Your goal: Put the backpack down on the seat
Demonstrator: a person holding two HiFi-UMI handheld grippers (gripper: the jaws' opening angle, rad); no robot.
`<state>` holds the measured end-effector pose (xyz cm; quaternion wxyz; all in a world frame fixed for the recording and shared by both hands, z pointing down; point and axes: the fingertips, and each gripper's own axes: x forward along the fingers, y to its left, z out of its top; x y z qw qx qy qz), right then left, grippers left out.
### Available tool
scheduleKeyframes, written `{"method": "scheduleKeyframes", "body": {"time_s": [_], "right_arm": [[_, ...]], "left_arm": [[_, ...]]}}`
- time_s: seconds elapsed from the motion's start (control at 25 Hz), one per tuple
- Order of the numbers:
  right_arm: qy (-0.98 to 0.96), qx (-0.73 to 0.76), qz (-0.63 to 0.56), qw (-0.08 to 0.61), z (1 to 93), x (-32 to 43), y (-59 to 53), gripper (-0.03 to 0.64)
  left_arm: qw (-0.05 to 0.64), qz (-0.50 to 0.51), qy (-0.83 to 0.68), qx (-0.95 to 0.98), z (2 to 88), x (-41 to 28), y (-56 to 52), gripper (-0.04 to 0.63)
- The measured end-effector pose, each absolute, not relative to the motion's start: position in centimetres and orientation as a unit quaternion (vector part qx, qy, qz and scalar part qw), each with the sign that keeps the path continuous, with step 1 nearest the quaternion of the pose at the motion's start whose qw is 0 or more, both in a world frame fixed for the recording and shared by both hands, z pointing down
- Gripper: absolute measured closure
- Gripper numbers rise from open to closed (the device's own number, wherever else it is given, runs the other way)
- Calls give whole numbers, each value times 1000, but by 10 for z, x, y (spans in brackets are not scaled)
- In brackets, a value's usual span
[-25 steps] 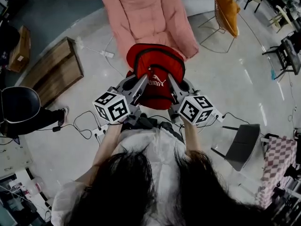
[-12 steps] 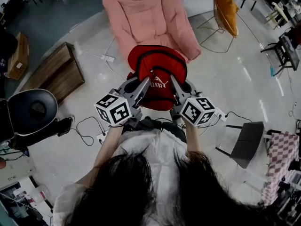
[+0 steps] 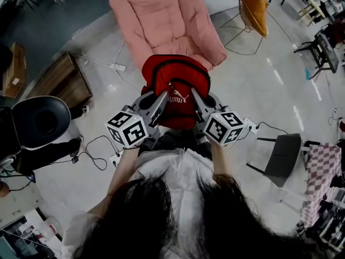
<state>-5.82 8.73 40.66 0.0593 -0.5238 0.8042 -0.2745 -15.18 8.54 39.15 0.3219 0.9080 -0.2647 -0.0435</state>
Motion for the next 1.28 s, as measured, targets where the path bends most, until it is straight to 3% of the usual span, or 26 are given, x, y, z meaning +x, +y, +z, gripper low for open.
{"method": "scheduleKeyframes", "body": {"time_s": [1.28], "right_arm": [[868,-415,-272,19,423,87,-88,572]], "left_arm": [[356,-58,-388,848,415,-4,-71,563]]}}
